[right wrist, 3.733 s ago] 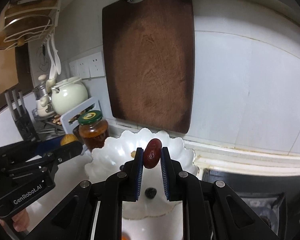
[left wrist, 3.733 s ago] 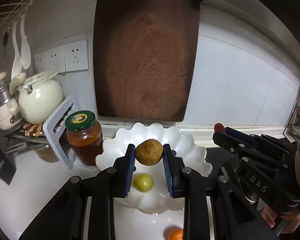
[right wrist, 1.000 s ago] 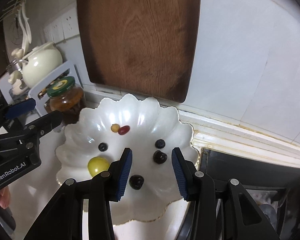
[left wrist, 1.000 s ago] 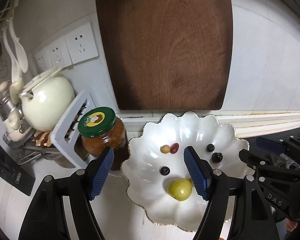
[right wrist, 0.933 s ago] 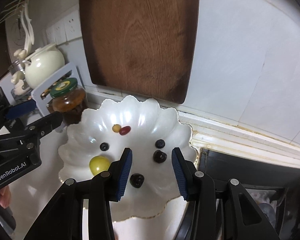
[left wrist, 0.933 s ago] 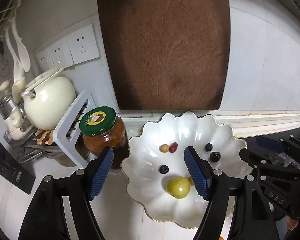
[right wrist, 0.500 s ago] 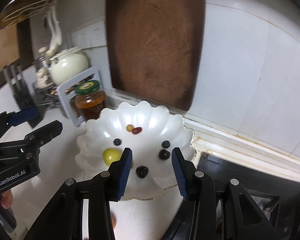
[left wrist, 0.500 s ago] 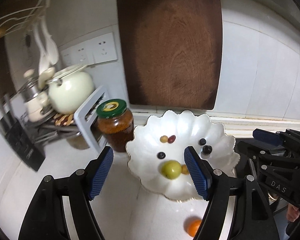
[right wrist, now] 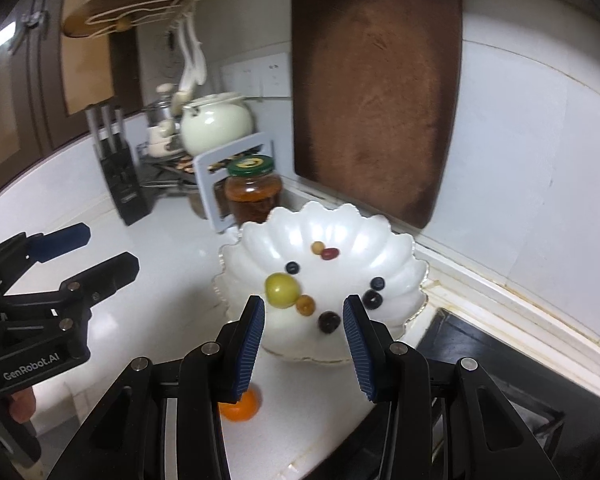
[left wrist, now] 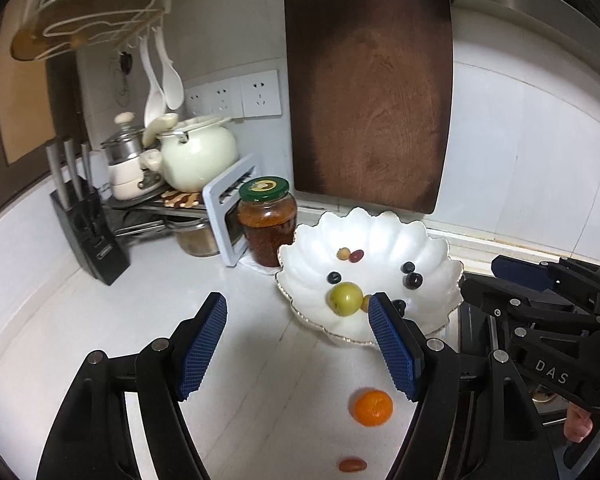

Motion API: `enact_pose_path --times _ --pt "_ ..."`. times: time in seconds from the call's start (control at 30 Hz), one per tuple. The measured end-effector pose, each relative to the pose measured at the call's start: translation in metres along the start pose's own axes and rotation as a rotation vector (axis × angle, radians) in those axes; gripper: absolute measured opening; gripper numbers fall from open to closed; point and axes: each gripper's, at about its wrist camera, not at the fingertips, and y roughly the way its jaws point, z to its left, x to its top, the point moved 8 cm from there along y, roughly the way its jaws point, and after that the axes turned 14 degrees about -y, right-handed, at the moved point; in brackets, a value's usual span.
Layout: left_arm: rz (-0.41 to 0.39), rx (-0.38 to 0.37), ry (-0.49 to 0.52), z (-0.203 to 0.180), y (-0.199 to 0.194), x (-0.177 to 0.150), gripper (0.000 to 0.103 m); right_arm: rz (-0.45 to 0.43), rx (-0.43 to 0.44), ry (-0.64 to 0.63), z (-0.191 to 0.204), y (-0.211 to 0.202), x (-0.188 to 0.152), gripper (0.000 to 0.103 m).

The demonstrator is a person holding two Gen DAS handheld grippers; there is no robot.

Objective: Organize fruits
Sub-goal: 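Withdraw both open tools from the bowl toward the orange and date, then move the right tool to the orange while the left moves to the last date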

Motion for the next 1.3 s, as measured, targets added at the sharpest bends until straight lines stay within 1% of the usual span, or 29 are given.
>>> enact_pose_path --times 0.17,0.27,0.47,0.57,0.7,0.9,1.0,1.1,1.23,1.3 --pt "-0.023 0.039 -0.016 0.000 -0.023 -0.013 0.073 -0.026 0.035 -0.032 0.010 -0.013 -0.004 0.042" --pt "-0.028 0.046 -0.023 0.002 -0.033 -0.021 0.073 -0.034 0.064 -0.047 0.016 -0.019 -0.008 0.042" --pt "-0.042 0.061 -0.028 0.003 -0.045 -0.038 0.073 -0.052 0.098 -0.082 0.029 -0.025 -0.018 0.042" --pt "-0.025 0.056 -0.032 0.004 -0.044 -0.047 0.073 -0.048 0.121 -0.084 0.033 -0.024 -0.024 0.042" --pt "0.003 0.037 -0.038 0.003 -0.041 -0.062 0.073 -0.038 0.143 -0.094 0.040 -0.017 -0.032 0.042" --pt "0.020 0.038 -0.018 0.001 -0.038 -0.089 0.072 -0.009 0.169 -0.112 0.048 -0.007 -0.049 0.042" --pt "0.038 0.042 -0.010 0.000 -0.033 -0.102 0.072 0.019 0.192 -0.113 0.054 0.001 -0.060 0.042" --pt "0.046 0.042 -0.014 0.000 -0.030 -0.113 0.069 0.049 0.213 -0.122 0.060 0.010 -0.072 0.042" --pt "0.058 0.039 -0.004 -0.002 -0.025 -0.128 0.069 0.072 0.225 -0.132 0.064 0.018 -0.082 0.042" --pt "0.066 0.042 0.002 -0.002 -0.022 -0.133 0.067 0.080 0.232 -0.134 0.066 0.022 -0.085 0.042"
